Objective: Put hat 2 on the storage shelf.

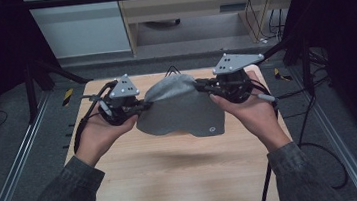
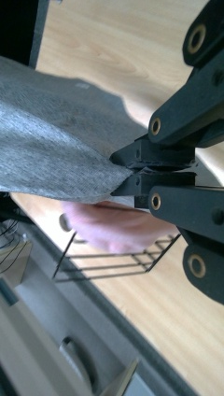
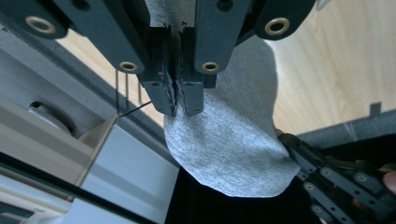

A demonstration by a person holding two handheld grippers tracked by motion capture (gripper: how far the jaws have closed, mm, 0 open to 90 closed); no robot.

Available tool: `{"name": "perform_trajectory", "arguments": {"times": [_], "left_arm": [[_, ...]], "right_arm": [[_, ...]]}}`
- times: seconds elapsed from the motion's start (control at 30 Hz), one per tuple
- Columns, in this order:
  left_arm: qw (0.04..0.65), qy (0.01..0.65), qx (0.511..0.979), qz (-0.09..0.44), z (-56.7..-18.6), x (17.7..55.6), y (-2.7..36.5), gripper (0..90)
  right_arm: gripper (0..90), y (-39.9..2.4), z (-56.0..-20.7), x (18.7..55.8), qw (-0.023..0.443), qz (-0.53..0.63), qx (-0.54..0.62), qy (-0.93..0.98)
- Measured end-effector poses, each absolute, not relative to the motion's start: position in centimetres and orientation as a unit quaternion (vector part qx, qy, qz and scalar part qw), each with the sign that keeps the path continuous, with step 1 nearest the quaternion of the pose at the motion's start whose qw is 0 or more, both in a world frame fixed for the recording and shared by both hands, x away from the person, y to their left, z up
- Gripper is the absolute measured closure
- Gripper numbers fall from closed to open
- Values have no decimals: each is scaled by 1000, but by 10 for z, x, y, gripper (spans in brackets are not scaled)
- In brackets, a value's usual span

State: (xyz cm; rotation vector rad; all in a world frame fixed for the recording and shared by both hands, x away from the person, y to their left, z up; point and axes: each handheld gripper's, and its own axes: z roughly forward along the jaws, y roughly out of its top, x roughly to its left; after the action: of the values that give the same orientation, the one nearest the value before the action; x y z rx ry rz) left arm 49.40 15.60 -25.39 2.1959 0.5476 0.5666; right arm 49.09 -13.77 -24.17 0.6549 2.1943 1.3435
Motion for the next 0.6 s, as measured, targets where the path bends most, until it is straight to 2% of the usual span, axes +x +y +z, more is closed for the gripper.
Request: {"name": "perform_trajectory", "arguments": {"times": [0.37,0.6], "left_arm": [[420,223,841,259,-212,510,158,872],[433,231,827,274,-201,527,150,872]], "right_arm": [[859,-141,-208,509,255,514,240,783],[859,-145,-190,528,269,527,251,766]]}}
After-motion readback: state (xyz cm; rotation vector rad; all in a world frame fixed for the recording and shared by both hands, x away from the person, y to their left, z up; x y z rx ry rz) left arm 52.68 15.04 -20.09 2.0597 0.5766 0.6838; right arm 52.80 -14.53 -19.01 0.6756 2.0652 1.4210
